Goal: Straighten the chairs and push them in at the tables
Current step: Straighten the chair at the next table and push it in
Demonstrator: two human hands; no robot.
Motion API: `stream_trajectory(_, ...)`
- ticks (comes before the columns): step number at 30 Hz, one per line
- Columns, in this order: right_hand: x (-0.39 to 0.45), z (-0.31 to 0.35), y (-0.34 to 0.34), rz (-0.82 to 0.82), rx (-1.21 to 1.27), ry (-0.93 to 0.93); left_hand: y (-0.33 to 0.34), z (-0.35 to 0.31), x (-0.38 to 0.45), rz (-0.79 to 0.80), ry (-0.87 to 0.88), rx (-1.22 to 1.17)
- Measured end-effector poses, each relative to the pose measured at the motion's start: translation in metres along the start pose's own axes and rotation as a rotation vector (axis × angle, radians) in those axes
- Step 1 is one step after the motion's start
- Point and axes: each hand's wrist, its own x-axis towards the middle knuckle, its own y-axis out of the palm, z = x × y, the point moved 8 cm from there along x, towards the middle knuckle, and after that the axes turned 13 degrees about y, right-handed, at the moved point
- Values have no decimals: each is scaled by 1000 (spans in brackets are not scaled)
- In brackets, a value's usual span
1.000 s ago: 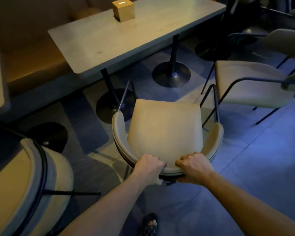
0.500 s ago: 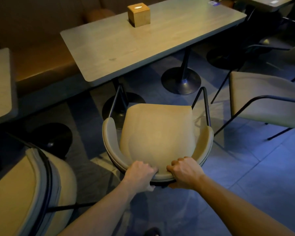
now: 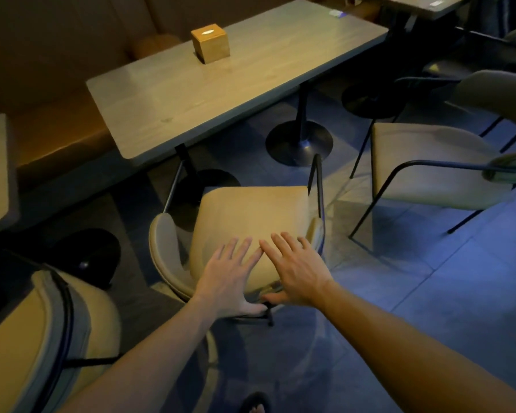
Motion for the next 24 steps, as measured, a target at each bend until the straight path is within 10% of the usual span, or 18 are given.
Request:
stream_trajectory(13,-45,-262,-108,-127,-18,225,-164,-111,177,-336,12,68)
stream_trajectory(24,3,-483,-120,-87,-103,323,-217,-144,398,-323,84,29)
